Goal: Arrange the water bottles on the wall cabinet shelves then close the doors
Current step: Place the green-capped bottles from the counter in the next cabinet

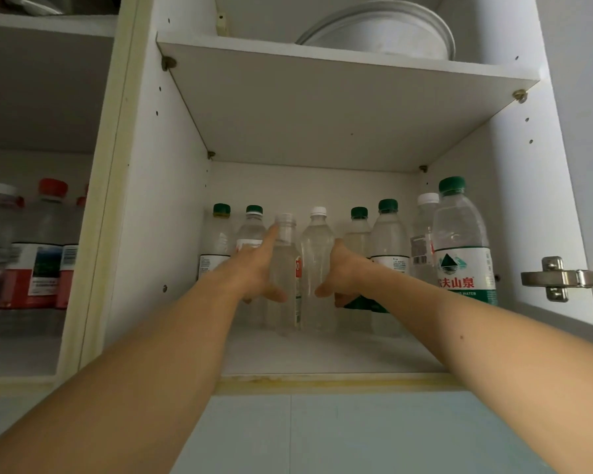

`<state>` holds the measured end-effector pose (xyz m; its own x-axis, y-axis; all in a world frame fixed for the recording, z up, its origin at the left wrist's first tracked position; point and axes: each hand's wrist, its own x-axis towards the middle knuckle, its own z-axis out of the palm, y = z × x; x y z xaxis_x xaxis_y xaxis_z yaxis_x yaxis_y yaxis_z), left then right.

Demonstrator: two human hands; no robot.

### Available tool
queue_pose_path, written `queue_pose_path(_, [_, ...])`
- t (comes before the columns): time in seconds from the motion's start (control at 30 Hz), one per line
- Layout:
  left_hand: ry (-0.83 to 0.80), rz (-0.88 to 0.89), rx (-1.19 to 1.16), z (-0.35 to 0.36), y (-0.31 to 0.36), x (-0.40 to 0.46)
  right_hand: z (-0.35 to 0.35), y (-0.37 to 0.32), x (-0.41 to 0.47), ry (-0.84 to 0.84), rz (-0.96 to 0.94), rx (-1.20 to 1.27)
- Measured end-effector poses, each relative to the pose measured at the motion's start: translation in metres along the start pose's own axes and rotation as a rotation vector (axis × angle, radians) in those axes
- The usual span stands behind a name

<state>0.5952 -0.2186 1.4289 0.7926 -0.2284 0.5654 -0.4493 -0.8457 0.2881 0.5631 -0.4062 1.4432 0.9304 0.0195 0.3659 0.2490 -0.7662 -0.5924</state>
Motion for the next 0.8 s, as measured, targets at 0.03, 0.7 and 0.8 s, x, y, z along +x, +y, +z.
queue_pose_path(0.03, [0.011, 0.002, 0.042, 0.001, 0.000, 0.000, 0.001, -0.001, 0.003, -0.002, 0.009, -0.022])
queue_pose_path(0.7, [0.152, 0.066, 0.698, 0.019, 0.019, 0.013, 0.035, 0.013, 0.036, 0.249, -0.088, -0.358])
queue_pose_path(0.8, [0.167, 0.042, 0.710, 0.020, 0.019, 0.013, 0.034, 0.015, 0.031, 0.285, -0.125, -0.411])
